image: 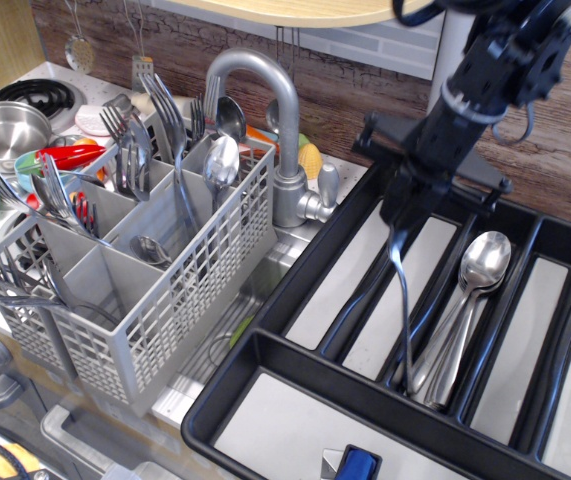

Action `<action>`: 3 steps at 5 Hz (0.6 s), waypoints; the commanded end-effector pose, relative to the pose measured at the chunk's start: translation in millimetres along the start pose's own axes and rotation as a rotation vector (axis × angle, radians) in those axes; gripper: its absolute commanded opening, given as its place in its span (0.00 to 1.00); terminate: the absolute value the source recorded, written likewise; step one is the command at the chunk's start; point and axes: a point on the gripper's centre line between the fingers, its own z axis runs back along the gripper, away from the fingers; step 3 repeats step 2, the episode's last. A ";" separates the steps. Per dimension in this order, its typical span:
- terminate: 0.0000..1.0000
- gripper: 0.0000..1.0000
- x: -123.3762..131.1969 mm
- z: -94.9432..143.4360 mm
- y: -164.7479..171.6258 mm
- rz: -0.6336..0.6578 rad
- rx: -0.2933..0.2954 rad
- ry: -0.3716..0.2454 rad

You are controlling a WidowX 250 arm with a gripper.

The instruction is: Put big spoon from basket to tray

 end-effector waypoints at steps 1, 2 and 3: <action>0.00 1.00 8.4 22.5 -16.1 0.254 -0.116 -0.211; 1.00 1.00 8.4 22.5 -16.1 0.254 -0.116 -0.211; 1.00 1.00 8.4 22.5 -16.1 0.254 -0.116 -0.211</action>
